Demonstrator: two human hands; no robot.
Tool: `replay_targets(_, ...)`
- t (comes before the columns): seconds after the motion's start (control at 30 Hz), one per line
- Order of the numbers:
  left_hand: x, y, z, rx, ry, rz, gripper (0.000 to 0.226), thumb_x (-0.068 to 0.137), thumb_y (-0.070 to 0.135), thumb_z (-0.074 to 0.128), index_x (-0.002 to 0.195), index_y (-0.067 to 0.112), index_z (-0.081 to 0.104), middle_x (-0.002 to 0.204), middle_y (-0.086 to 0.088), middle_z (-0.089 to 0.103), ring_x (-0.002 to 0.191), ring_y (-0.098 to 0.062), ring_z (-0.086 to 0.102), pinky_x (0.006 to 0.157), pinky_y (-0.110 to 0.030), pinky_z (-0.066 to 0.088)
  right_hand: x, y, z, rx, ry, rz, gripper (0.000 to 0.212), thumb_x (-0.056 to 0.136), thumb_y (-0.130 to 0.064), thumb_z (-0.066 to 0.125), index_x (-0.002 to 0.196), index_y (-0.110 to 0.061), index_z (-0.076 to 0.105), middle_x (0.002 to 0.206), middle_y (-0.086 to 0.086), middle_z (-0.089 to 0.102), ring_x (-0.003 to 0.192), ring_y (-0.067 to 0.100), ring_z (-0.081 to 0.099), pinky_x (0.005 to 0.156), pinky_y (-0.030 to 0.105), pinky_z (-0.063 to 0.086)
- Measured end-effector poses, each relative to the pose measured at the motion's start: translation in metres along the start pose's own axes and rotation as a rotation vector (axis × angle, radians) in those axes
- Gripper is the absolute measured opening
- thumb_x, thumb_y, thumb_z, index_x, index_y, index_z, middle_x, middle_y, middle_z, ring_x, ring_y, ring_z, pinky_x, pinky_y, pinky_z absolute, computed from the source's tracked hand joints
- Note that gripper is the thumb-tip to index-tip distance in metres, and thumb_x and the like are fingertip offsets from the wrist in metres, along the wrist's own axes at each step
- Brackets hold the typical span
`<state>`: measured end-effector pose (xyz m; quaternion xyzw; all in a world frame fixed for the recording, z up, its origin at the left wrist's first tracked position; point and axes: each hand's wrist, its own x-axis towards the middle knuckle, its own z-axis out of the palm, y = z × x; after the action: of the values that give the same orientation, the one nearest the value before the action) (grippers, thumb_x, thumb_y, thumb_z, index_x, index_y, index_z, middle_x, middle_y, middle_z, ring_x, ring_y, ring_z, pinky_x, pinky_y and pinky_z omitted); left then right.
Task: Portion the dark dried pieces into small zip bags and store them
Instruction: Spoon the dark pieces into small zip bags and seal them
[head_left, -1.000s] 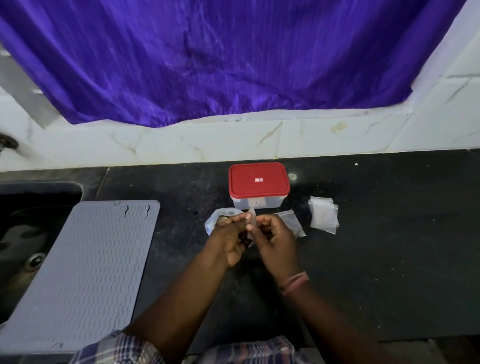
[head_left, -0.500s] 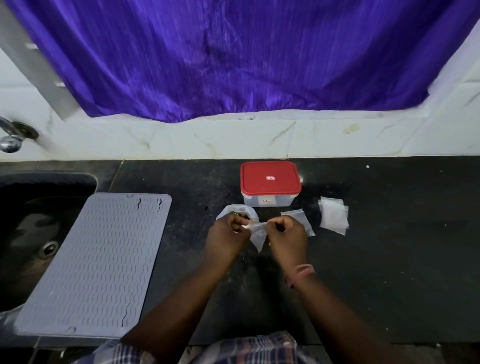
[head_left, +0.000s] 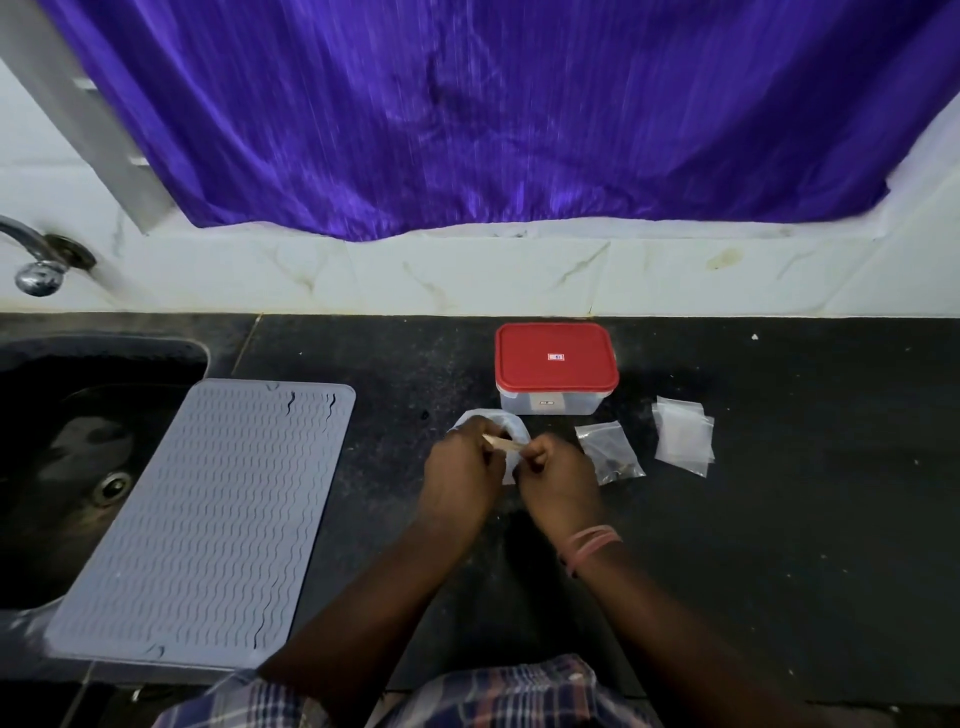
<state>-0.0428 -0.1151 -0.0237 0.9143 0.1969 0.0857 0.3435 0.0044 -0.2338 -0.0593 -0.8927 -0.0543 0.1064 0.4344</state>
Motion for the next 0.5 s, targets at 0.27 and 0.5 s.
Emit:
replay_targets(0.27, 0.013, -0.013, -0.009, 0.029, -0.128, -0.122, 0.013, 0.093, 0.023, 0.069, 0.091, 0.016, 0.08, 0.08, 0.008, 0.072, 0.074, -0.009, 0.066, 0.063, -0.009, 0.041, 0.01, -0.012, 0.0, 0.207, -0.111, 0.087, 0.018, 0.09, -0.013, 0.067, 0.082, -0.029, 0.072, 0.078, -0.005, 0.075, 0.072, 0.013, 0.073, 0.076, 0.04, 0.062)
replay_targets(0.5, 0.026, -0.055, -0.003, -0.006, -0.162, -0.477, 0.021, 0.101, 0.024, 0.058, 0.109, 0.013, 0.074, 0.107, -0.012, 0.074, 0.098, -0.026, 0.071, 0.089, -0.039, 0.059, 0.02, -0.005, 0.006, 0.071, -0.228, 0.015, 0.013, 0.094, -0.015, 0.063, 0.089, -0.022, 0.073, 0.087, -0.007, 0.072, 0.082, 0.01, 0.069, 0.078, 0.027, 0.058)
